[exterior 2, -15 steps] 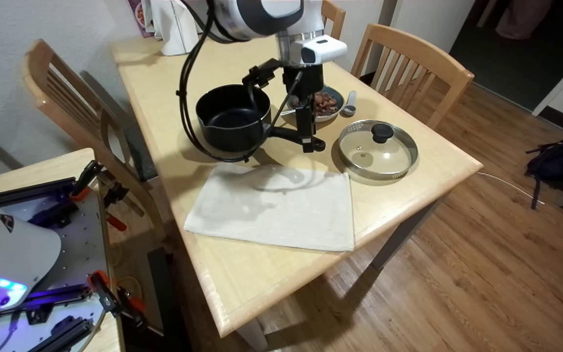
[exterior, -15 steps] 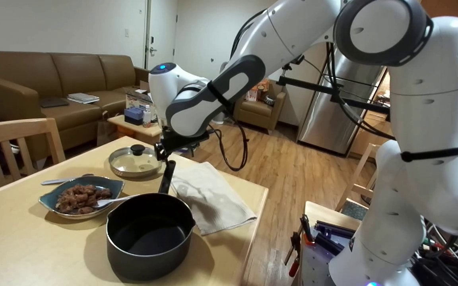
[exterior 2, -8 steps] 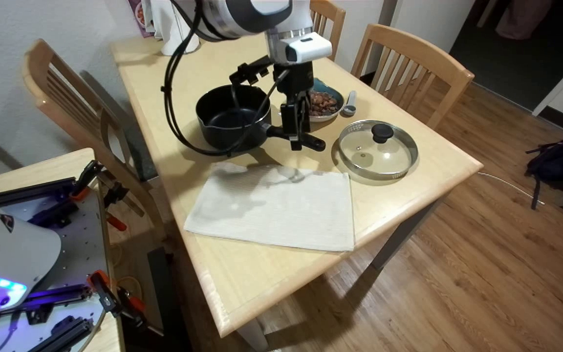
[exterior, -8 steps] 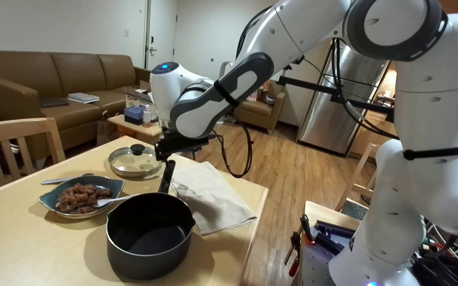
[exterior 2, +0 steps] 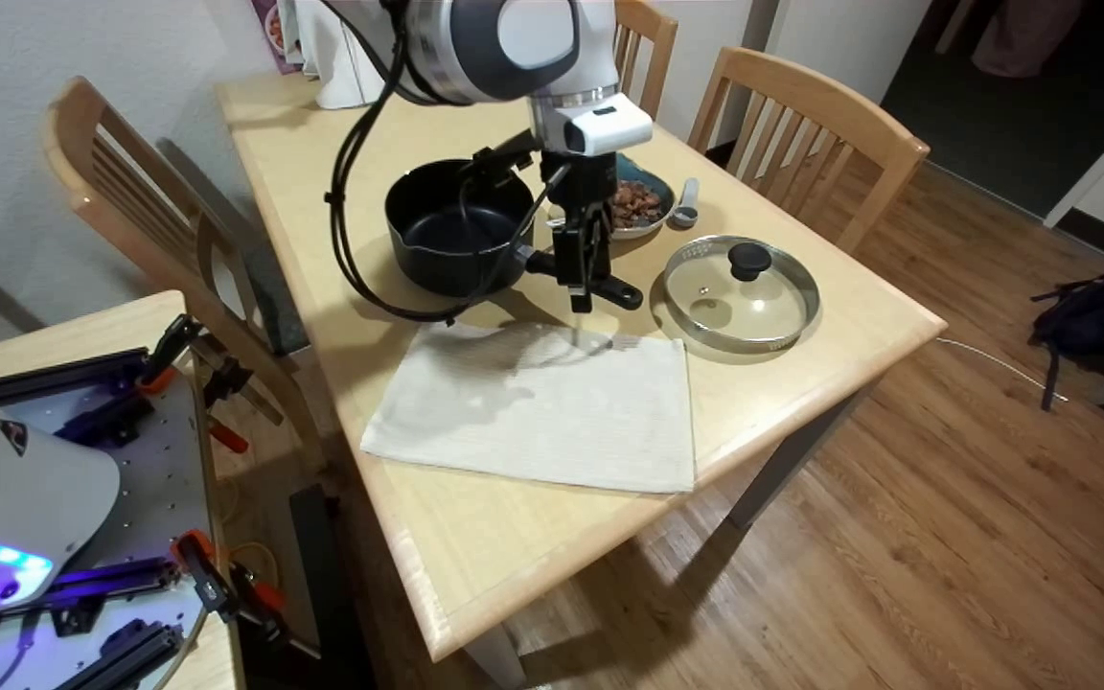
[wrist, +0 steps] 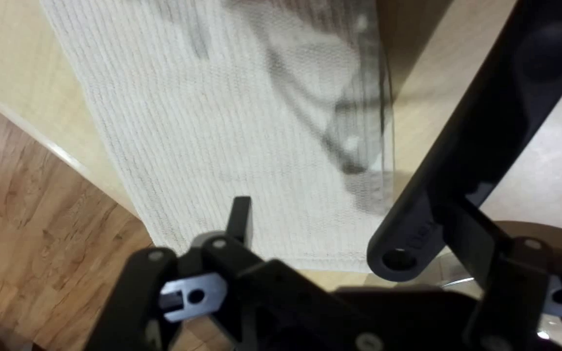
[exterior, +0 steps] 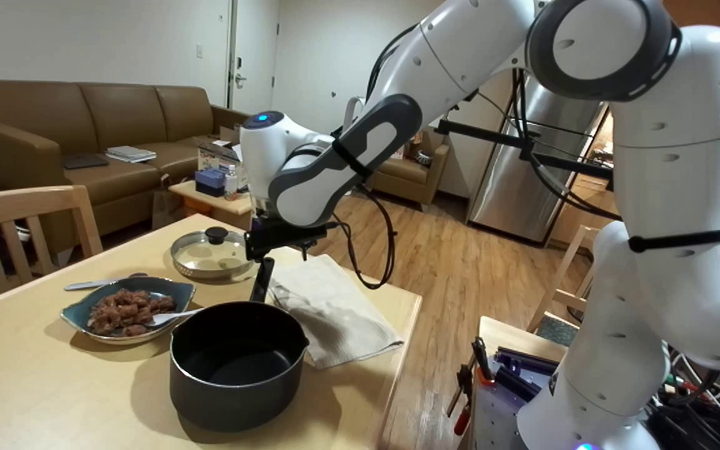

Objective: Move the black pot closer to the bowl

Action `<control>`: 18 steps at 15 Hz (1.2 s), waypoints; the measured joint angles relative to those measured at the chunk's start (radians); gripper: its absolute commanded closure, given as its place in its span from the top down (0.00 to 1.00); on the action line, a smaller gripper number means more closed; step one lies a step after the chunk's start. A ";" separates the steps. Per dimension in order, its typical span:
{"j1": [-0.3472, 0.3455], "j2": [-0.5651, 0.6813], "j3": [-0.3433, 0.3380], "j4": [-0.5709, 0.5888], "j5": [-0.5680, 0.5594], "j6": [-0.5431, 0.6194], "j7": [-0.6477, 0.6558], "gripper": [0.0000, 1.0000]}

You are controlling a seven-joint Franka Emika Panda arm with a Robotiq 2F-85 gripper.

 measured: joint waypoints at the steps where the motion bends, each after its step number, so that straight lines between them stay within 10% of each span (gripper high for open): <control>1: 0.000 0.000 0.000 0.000 -0.002 0.000 0.000 1.00; 18: 0.028 -0.122 0.013 -0.008 -0.122 -0.033 0.083 1.00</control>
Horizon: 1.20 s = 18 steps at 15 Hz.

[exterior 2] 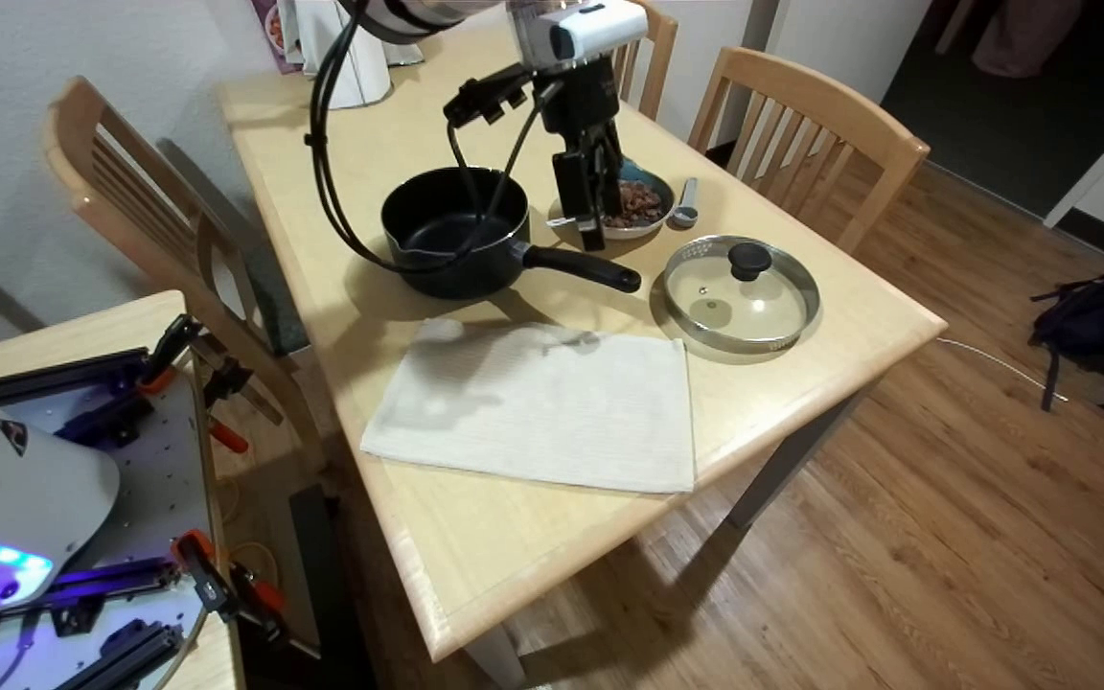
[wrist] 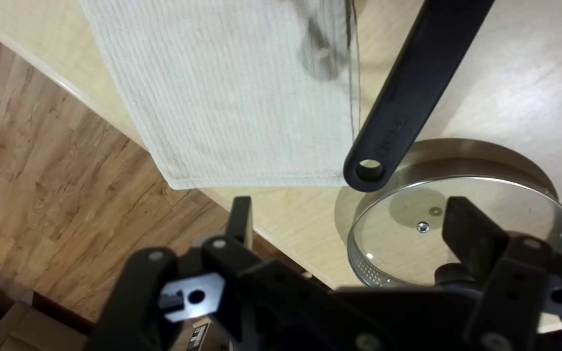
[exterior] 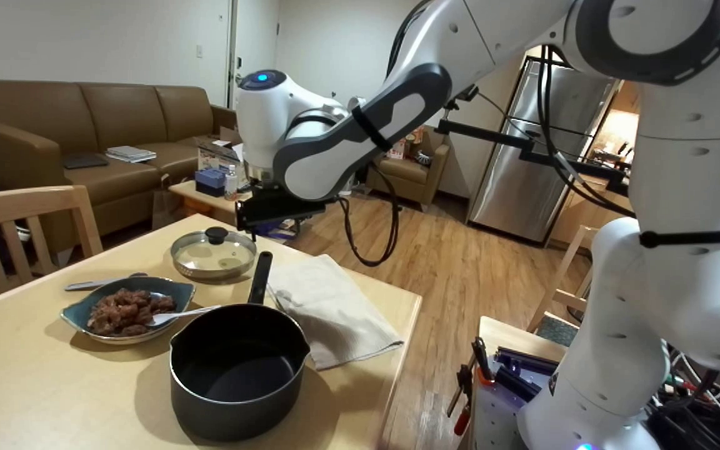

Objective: Move the black pot closer to the bowl

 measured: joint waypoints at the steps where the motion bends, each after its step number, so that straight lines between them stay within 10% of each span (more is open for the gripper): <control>1: -0.007 0.002 0.009 0.003 0.000 0.004 -0.005 1.00; 18: -0.098 0.168 0.108 0.117 0.277 0.099 -0.292 1.00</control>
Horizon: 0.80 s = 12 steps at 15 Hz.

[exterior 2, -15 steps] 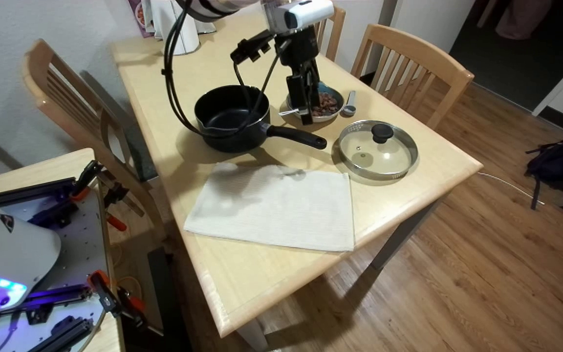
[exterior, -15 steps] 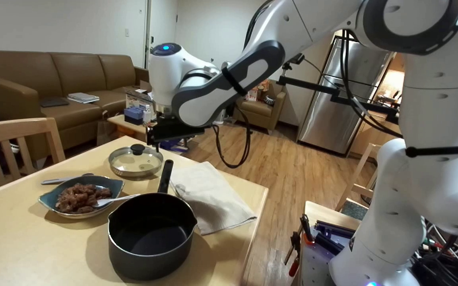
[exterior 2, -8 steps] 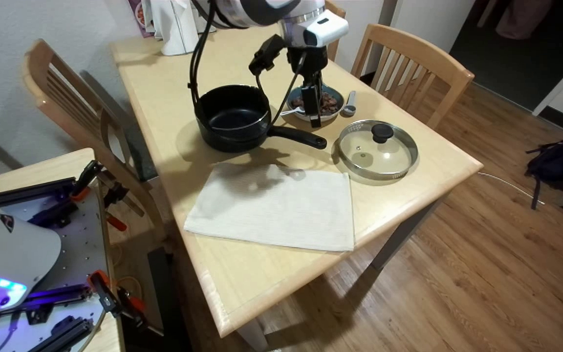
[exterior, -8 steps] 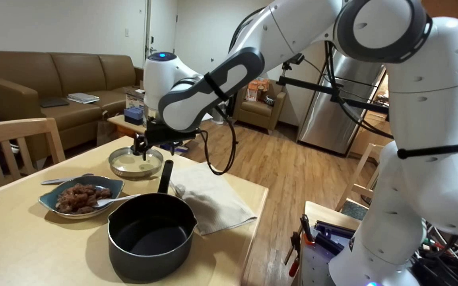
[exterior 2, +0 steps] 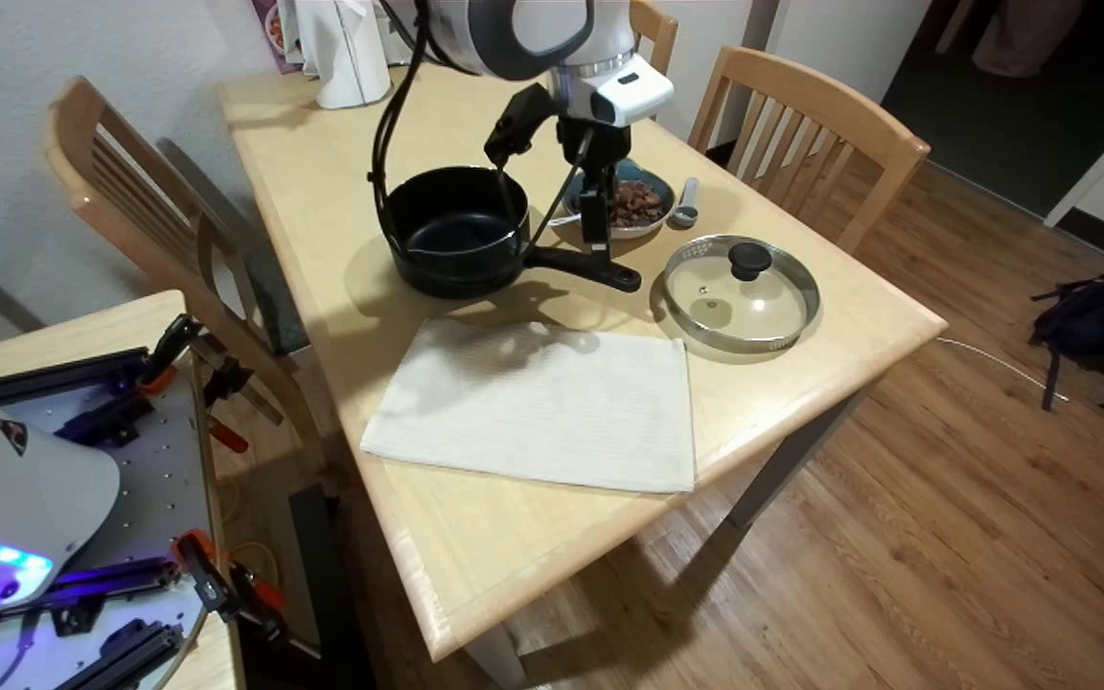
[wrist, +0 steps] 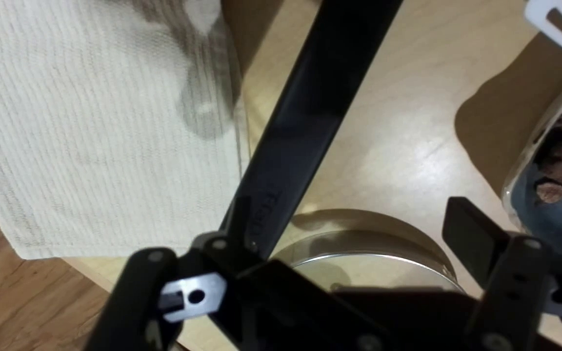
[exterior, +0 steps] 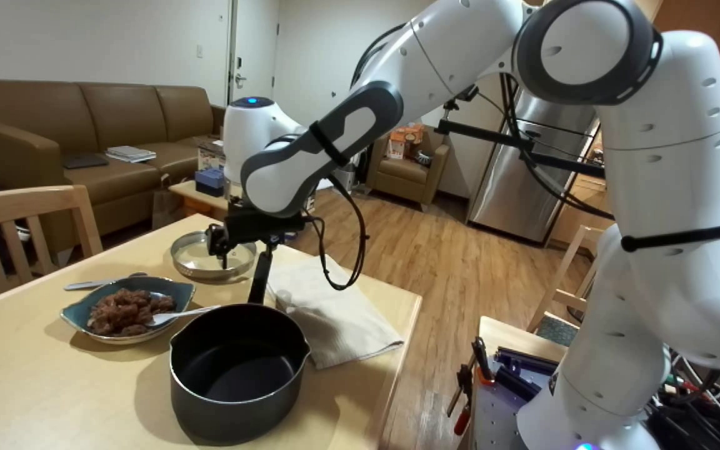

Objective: Move the black pot closer to the bowl

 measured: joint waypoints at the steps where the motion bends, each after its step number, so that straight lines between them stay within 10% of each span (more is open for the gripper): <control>1: 0.006 0.001 -0.008 0.000 0.001 0.000 0.019 1.00; 12: 0.034 0.043 -0.035 -0.006 0.087 -0.072 0.275 1.00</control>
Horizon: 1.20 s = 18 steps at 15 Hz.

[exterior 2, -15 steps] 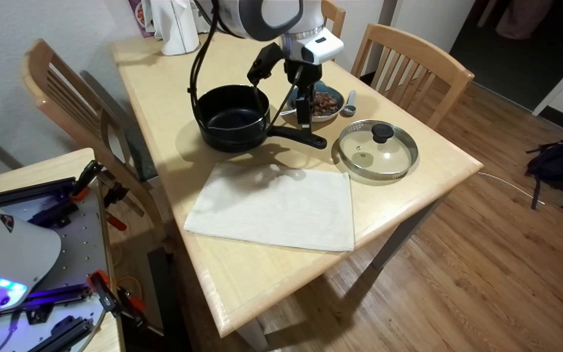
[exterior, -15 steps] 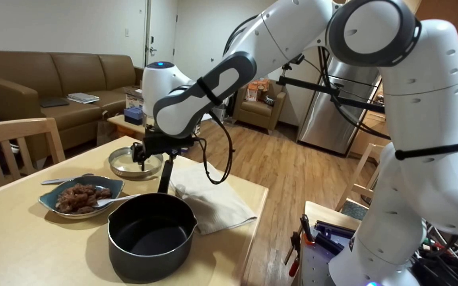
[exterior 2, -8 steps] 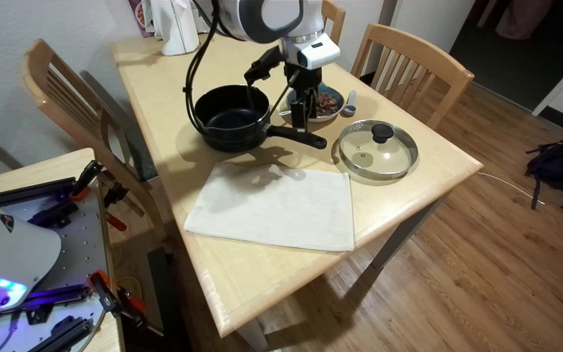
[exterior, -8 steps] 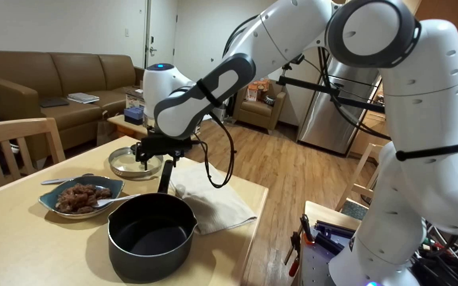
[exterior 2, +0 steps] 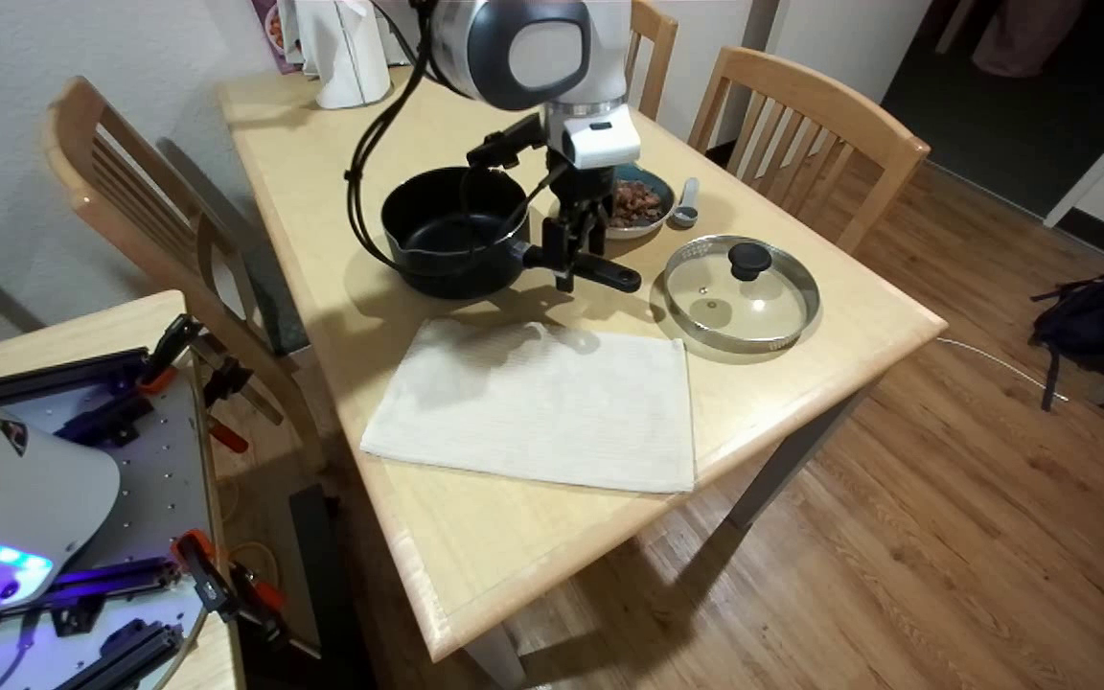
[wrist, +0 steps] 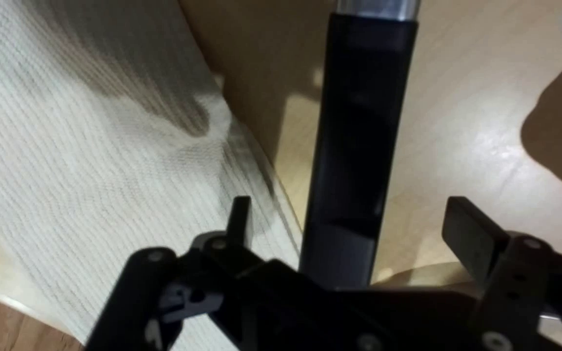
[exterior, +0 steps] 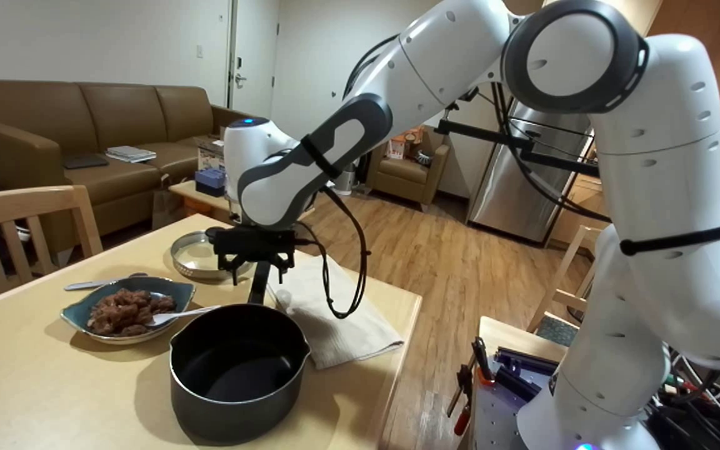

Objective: Move the black pot closer to the bowl

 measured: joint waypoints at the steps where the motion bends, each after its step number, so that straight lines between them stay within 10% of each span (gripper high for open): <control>1: -0.004 0.002 0.008 0.000 0.002 0.005 -0.010 1.00; 12: -0.007 0.002 0.016 0.000 0.002 0.013 -0.022 1.00; 13: -0.007 0.002 0.016 0.000 0.002 0.013 -0.022 0.75; 15: -0.006 0.002 0.015 0.000 0.002 0.013 -0.022 0.67; 16: -0.005 0.002 0.014 0.000 0.001 0.013 -0.022 0.84; 18: -0.003 0.002 0.012 0.000 -0.001 0.012 -0.022 0.71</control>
